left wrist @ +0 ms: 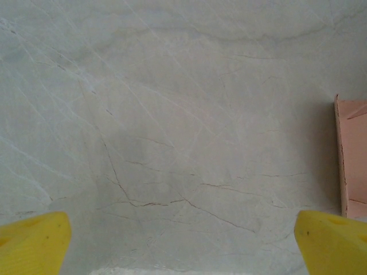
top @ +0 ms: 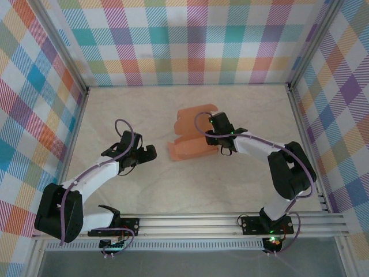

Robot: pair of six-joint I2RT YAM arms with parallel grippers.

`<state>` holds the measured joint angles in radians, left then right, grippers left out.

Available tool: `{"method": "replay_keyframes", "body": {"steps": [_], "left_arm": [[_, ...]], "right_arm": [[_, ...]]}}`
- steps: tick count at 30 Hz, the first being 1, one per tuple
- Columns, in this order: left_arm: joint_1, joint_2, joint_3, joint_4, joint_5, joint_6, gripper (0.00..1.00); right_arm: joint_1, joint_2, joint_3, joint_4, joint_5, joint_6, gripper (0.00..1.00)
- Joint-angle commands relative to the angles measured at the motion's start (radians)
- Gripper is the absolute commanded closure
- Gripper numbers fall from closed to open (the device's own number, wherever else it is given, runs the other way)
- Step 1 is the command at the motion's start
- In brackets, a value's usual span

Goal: Fold the paper box

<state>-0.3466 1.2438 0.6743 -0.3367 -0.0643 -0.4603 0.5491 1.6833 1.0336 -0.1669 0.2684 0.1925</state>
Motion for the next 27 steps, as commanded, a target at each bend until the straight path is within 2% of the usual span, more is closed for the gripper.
{"method": "replay_keyframes", "body": {"steps": [1, 8, 13, 19, 22, 27], "left_arm": [[-0.012, -0.013, -0.008, 0.015, -0.005, -0.016, 0.0], [-0.014, 0.003, -0.007, 0.019, 0.0, -0.01, 0.0], [-0.02, 0.028, -0.005, 0.034, 0.013, -0.014, 0.0], [-0.032, 0.035, -0.008, 0.05, -0.005, -0.053, 0.0], [-0.032, 0.047, -0.013, 0.09, 0.024, -0.079, 0.0], [-0.034, 0.087, -0.018, 0.145, 0.053, -0.127, 0.14]], "right_arm": [[-0.003, 0.048, 0.032, -0.039, -0.005, 0.024, 0.58], [-0.005, 0.072, 0.034, -0.043, 0.039, 0.003, 0.65], [-0.004, 0.098, 0.044, -0.055, 0.042, -0.01, 0.75], [-0.005, 0.132, 0.057, -0.057, 0.047, -0.004, 0.81], [-0.006, 0.136, 0.062, -0.052, 0.045, -0.001, 0.85], [-0.006, 0.129, 0.057, -0.046, 0.053, 0.007, 0.88]]}}
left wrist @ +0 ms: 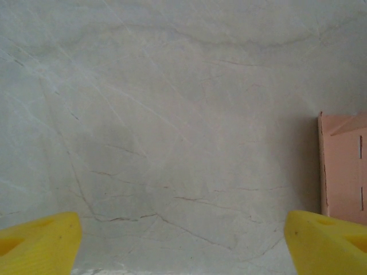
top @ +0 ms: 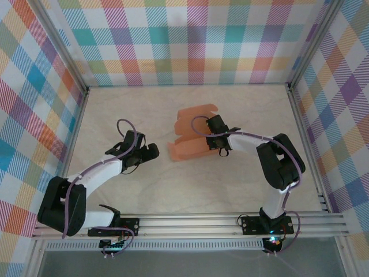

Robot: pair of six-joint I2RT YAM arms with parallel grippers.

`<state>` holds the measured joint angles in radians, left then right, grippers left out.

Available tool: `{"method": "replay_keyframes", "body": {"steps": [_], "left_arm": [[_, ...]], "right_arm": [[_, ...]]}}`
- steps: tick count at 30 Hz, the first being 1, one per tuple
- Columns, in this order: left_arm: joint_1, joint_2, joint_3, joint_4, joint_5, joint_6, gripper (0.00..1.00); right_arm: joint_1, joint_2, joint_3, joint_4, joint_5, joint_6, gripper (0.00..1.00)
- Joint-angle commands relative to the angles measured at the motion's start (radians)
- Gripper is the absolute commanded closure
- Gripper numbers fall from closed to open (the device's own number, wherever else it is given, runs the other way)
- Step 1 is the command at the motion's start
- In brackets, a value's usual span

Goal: Fold the paper box

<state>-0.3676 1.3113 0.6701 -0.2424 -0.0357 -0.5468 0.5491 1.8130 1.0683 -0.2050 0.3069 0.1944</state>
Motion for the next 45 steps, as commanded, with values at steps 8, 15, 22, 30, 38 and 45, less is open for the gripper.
{"method": "replay_keyframes", "body": {"steps": [8, 15, 22, 30, 38, 45], "left_arm": [[-0.026, 0.098, -0.013, 0.229, 0.105, -0.163, 0.44], [-0.069, 0.161, -0.018, 0.363, 0.119, -0.314, 0.51], [-0.121, 0.225, 0.021, 0.381, 0.136, -0.332, 0.6], [-0.139, 0.277, 0.037, 0.441, 0.187, -0.344, 0.71], [-0.139, 0.297, 0.064, 0.437, 0.203, -0.341, 0.8], [-0.14, 0.288, 0.072, 0.423, 0.201, -0.332, 1.0]], "right_arm": [[-0.009, -0.037, -0.002, 0.006, 0.008, 0.028, 0.91], [-0.015, -0.04, -0.027, 0.017, 0.001, 0.044, 0.91], [-0.02, -0.038, -0.03, 0.027, -0.008, 0.046, 0.91], [-0.021, -0.032, -0.044, 0.029, -0.016, 0.056, 0.9], [-0.025, -0.038, -0.052, 0.036, -0.022, 0.062, 0.91], [-0.026, -0.042, -0.06, 0.039, -0.024, 0.059, 0.9]]}}
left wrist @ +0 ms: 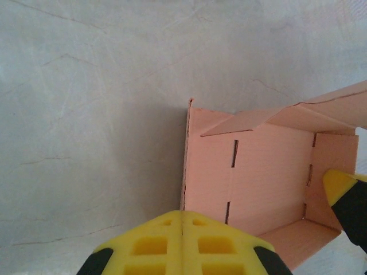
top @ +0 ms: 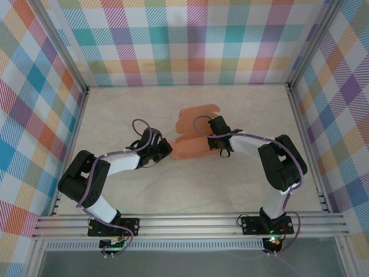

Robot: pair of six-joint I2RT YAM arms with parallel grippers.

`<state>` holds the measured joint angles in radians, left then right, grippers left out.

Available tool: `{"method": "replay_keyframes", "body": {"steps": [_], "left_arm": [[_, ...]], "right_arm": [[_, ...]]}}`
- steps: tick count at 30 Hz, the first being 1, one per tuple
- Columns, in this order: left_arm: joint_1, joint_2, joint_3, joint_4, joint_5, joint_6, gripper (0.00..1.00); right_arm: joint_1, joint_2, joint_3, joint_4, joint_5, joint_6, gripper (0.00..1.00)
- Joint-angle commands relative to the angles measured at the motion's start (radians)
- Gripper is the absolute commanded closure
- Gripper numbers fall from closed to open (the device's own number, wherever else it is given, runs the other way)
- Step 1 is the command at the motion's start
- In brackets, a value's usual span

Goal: Fold the paper box

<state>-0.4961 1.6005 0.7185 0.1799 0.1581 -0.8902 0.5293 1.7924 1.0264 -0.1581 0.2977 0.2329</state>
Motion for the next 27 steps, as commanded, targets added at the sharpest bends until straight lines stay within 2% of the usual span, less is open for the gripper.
{"method": "replay_keyframes", "body": {"steps": [1, 5, 10, 16, 24, 27], "left_arm": [[-0.012, -0.003, 0.025, -0.003, 0.007, 0.015, 1.0], [-0.017, -0.018, 0.036, -0.036, -0.002, 0.051, 1.0], [-0.045, -0.048, 0.078, -0.129, -0.043, 0.158, 1.0], [-0.045, -0.093, 0.068, -0.105, -0.014, 0.175, 1.0], [-0.048, -0.066, 0.083, -0.125, -0.018, 0.174, 1.0], [-0.049, -0.034, 0.084, -0.162, -0.058, 0.169, 0.95]], "right_arm": [[-0.006, -0.021, -0.02, -0.005, -0.015, 0.02, 0.9], [-0.006, -0.024, -0.021, -0.006, -0.012, 0.016, 0.9], [-0.005, -0.021, -0.017, -0.021, 0.031, -0.001, 0.9], [-0.003, -0.023, -0.025, -0.04, 0.117, -0.033, 0.91], [-0.003, -0.021, -0.023, -0.047, 0.095, 0.007, 0.9], [-0.004, -0.031, -0.03, -0.04, 0.085, 0.02, 0.9]]}}
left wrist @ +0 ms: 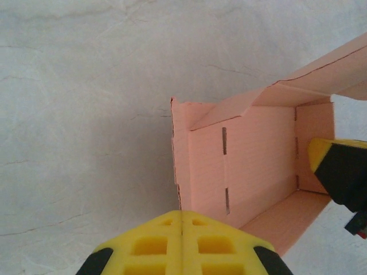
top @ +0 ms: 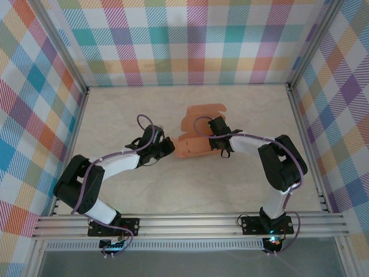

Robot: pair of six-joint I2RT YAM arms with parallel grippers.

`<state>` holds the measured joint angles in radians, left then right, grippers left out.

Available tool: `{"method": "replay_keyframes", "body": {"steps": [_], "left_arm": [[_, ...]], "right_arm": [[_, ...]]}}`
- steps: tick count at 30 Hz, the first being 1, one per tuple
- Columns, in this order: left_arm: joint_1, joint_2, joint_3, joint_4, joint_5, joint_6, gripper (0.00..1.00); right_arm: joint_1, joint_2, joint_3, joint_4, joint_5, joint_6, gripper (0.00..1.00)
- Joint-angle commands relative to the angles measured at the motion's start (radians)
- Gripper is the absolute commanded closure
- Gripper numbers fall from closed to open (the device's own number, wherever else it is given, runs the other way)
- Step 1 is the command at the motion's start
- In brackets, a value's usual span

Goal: Fold the paper box

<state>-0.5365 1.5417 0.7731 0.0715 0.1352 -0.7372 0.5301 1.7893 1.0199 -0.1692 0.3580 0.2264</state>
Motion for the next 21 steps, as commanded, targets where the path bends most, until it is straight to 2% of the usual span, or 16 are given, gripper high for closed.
{"method": "replay_keyframes", "body": {"steps": [1, 3, 6, 10, 11, 12, 14, 17, 20, 21], "left_arm": [[-0.008, 0.03, 0.025, -0.054, -0.041, 0.014, 0.94], [-0.008, 0.028, 0.007, -0.049, -0.058, 0.005, 0.86], [-0.008, -0.007, -0.009, -0.069, -0.105, 0.009, 0.61], [-0.015, -0.105, -0.003, -0.168, -0.204, 0.041, 0.43], [-0.022, -0.135, 0.003, -0.202, -0.235, 0.048, 0.32], [-0.03, -0.163, 0.009, -0.233, -0.257, 0.05, 0.15], [-0.051, -0.19, 0.029, -0.288, -0.276, 0.019, 0.01], [-0.112, -0.203, 0.041, -0.308, -0.274, -0.074, 0.0], [-0.17, -0.166, 0.063, -0.304, -0.258, -0.249, 0.0], [-0.184, -0.136, 0.085, -0.302, -0.237, -0.297, 0.05]], "right_arm": [[-0.004, -0.031, -0.024, -0.029, 0.022, 0.029, 0.9], [-0.003, -0.038, -0.021, -0.04, 0.021, 0.038, 0.9], [-0.004, -0.045, -0.02, -0.054, 0.033, 0.055, 0.9], [-0.006, -0.05, -0.018, -0.068, 0.042, 0.069, 0.9], [-0.006, -0.051, -0.018, -0.069, 0.04, 0.071, 0.9], [-0.005, -0.052, -0.018, -0.069, 0.039, 0.071, 0.9], [-0.005, -0.051, -0.016, -0.069, 0.036, 0.071, 0.9], [-0.006, -0.047, -0.009, -0.074, 0.037, 0.07, 0.9], [-0.005, -0.043, -0.007, -0.075, 0.036, 0.069, 0.9], [-0.005, -0.042, -0.006, -0.076, 0.035, 0.069, 0.9]]}}
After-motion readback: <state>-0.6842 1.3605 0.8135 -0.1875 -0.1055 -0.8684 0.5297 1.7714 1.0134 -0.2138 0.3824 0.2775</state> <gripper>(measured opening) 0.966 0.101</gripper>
